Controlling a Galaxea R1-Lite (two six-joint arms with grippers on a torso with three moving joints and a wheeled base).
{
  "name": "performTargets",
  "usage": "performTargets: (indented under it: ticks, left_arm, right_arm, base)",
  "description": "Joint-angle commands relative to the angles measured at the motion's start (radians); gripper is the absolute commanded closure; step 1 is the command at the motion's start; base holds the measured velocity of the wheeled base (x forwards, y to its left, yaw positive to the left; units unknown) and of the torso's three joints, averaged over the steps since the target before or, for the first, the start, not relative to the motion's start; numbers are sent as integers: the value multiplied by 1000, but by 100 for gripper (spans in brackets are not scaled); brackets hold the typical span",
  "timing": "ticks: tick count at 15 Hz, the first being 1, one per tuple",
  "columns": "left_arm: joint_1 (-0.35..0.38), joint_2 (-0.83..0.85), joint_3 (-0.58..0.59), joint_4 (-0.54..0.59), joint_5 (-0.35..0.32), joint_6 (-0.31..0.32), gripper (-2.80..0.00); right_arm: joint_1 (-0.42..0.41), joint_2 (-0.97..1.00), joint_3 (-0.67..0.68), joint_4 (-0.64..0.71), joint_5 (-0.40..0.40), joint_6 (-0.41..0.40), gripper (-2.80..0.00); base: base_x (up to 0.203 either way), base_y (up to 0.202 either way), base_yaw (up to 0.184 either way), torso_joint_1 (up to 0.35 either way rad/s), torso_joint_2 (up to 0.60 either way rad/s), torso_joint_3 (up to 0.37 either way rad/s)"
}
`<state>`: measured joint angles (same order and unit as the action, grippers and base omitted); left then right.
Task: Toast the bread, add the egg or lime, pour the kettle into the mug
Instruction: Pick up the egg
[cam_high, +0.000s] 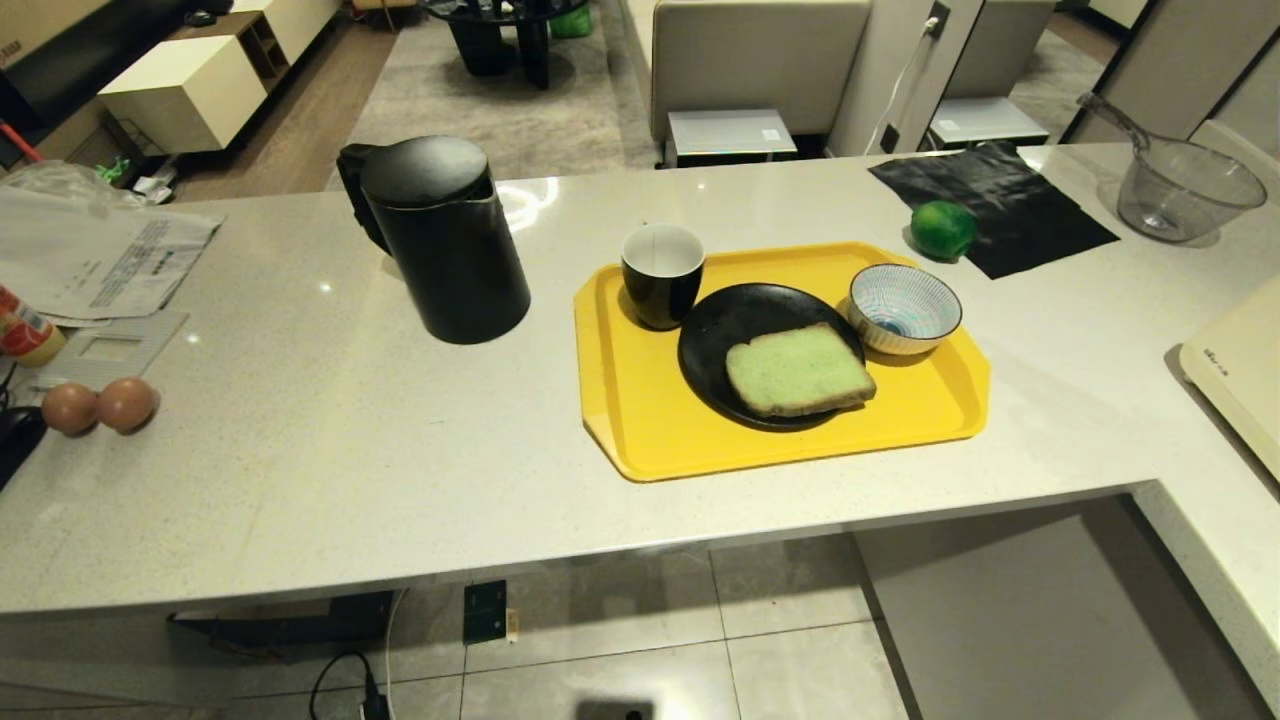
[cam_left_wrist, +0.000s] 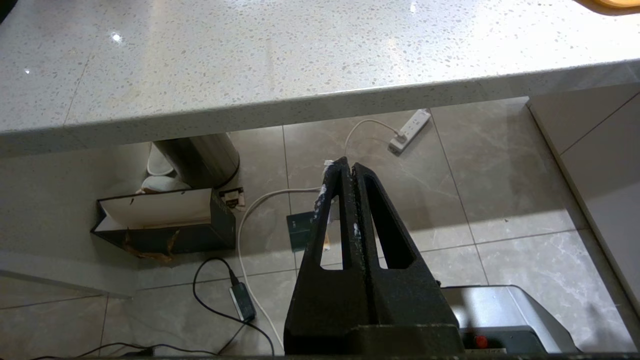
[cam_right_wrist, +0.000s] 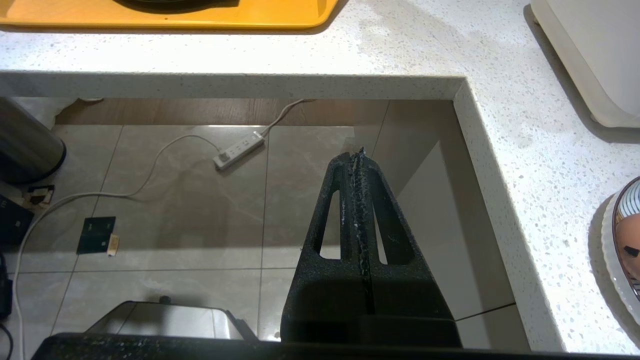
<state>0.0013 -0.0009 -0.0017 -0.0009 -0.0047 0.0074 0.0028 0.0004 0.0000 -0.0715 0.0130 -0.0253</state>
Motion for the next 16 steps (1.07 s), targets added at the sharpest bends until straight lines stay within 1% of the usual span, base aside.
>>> performTargets:
  ticks: [1,15,16]
  left_arm:
    - [0,1,0,-1,0,0,0]
    - [0,1,-1,1,0,3,0]
    - [0,1,-1,1,0,3,0]
  right_arm:
    - [0,3,26,-1,1,-1,0]
    - [0,3,28,-1,1,-1,0]
    - [0,3,28,-1,1,-1,0]
  base:
    - [0,0,0,0,0,0]
    - [0,0,0,0,0,0]
    - [-119,0,4,27,9,0]
